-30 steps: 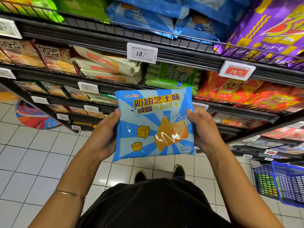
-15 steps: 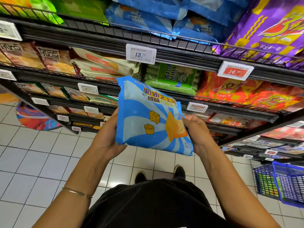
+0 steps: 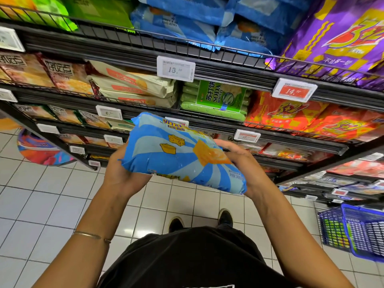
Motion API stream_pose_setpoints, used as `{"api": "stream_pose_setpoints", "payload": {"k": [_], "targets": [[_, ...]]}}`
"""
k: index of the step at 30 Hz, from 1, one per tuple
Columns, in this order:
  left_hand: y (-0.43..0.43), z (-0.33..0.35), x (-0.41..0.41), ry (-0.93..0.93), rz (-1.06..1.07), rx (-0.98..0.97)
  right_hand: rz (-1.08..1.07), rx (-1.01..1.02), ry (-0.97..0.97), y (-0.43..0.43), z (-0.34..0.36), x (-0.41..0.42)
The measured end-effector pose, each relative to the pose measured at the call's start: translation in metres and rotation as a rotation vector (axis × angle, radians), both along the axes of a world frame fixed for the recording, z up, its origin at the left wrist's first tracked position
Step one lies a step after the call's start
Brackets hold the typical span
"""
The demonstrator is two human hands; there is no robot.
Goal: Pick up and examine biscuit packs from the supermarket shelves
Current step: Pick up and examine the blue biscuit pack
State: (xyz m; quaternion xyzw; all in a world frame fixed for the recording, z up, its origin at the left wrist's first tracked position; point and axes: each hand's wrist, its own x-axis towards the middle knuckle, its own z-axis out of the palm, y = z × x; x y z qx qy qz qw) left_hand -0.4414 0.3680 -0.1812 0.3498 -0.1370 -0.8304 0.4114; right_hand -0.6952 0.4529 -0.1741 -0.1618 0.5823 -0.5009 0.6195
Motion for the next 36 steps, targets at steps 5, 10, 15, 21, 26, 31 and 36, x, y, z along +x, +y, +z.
{"api": "stream_pose_setpoints", "payload": {"k": [5,10,15,21,26,31,36], "targets": [[0.008,0.004,0.004,0.058,-0.128,-0.113,-0.06,-0.081,-0.103,0.007,-0.002,-0.002],[0.009,-0.009,0.004,-0.041,-0.118,-0.051,-0.136,-0.11,-0.194,0.003,0.003,0.003],[0.01,-0.013,0.001,-0.118,-0.142,-0.078,-0.149,-0.089,-0.318,-0.002,0.003,0.006],[0.006,-0.018,-0.002,-0.122,-0.131,-0.023,-0.104,-0.064,-0.335,-0.007,0.0,0.003],[0.006,-0.023,-0.003,-0.087,-0.115,-0.034,-0.093,-0.088,-0.328,-0.006,-0.001,0.003],[0.005,-0.027,-0.001,0.001,-0.099,0.008,-0.102,-0.097,-0.307,-0.005,-0.006,0.002],[0.003,-0.022,-0.001,0.125,-0.065,0.049,-0.026,-0.011,-0.258,-0.005,-0.01,0.001]]}}
